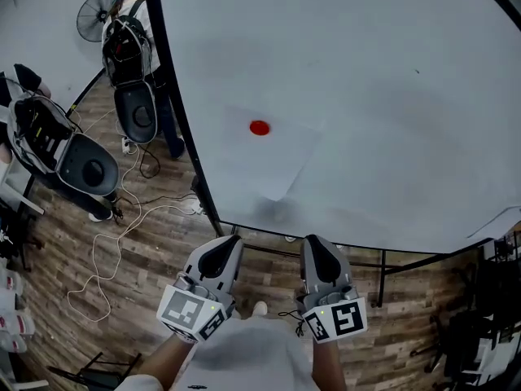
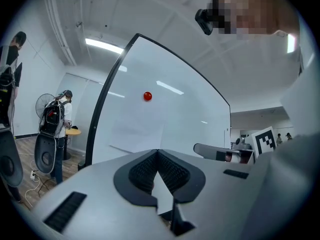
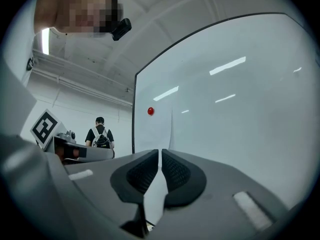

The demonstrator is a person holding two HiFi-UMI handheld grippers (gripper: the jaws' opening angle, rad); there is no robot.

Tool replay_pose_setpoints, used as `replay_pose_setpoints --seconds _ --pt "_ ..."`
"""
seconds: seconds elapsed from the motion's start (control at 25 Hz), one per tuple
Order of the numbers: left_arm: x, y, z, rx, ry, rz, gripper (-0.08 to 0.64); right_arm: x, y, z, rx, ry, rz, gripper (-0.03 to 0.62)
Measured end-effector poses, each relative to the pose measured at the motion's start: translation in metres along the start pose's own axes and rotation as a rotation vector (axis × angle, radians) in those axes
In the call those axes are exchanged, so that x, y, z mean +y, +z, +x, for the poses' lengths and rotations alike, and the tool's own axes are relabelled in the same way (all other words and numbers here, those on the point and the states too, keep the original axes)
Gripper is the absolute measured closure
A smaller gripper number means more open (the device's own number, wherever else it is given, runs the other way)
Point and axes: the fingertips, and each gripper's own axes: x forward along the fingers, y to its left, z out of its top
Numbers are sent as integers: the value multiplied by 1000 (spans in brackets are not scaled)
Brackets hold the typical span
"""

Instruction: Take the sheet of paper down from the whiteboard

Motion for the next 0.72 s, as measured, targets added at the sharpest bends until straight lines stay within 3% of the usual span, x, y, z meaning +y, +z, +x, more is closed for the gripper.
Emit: replay_pose_setpoints --seconds 0.72 --pt "0 30 28 -24 -45 58 554 -16 41 55 -79 31 16 488"
